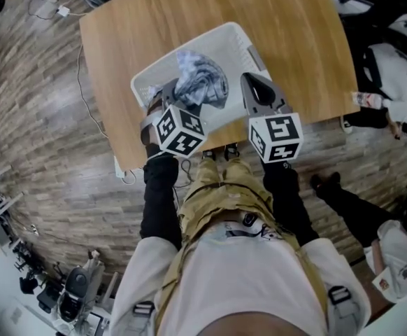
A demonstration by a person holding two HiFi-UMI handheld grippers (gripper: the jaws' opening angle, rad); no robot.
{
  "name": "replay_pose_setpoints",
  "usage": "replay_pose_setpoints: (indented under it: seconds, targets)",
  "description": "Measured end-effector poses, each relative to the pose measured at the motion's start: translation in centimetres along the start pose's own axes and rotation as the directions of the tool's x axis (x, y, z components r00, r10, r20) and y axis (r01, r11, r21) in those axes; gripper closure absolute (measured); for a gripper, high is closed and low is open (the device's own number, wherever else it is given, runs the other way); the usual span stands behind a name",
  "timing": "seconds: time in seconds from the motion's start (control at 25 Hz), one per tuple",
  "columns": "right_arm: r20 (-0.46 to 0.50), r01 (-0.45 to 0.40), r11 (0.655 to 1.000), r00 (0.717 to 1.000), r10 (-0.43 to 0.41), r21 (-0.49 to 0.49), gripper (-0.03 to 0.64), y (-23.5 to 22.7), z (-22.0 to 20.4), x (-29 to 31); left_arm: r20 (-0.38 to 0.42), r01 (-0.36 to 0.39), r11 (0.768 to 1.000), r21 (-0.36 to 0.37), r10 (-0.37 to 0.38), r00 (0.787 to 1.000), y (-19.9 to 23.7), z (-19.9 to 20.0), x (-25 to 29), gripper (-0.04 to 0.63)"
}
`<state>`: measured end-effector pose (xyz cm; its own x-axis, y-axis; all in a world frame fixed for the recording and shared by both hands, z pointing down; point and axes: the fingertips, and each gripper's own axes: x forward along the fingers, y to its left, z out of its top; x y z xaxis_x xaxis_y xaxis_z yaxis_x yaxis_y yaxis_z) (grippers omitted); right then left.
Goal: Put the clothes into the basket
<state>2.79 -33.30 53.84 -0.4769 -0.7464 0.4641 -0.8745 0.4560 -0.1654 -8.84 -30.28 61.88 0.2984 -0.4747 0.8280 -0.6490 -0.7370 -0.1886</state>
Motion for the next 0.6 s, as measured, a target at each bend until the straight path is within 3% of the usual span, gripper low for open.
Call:
replay_pose_setpoints:
  seconds: [0.32, 0.6]
  targets:
    - [-0.028, 0.01, 1.0, 1.0, -0.009, 0.015, 0.595, -1.4, -1.2, 1.0, -0.163, 0.09, 0.989, 0.121, -0.069, 0.984, -1.8, -3.1, 5.2, 0.376]
    - [-0.061, 0.003, 1.0, 0.998, -0.003, -0.001, 0.595, -1.6, -2.3, 1.7, -0.322, 0.205, 0.965, 0.162, -0.144, 0.936, -4.3, -7.2, 9.9, 0.376]
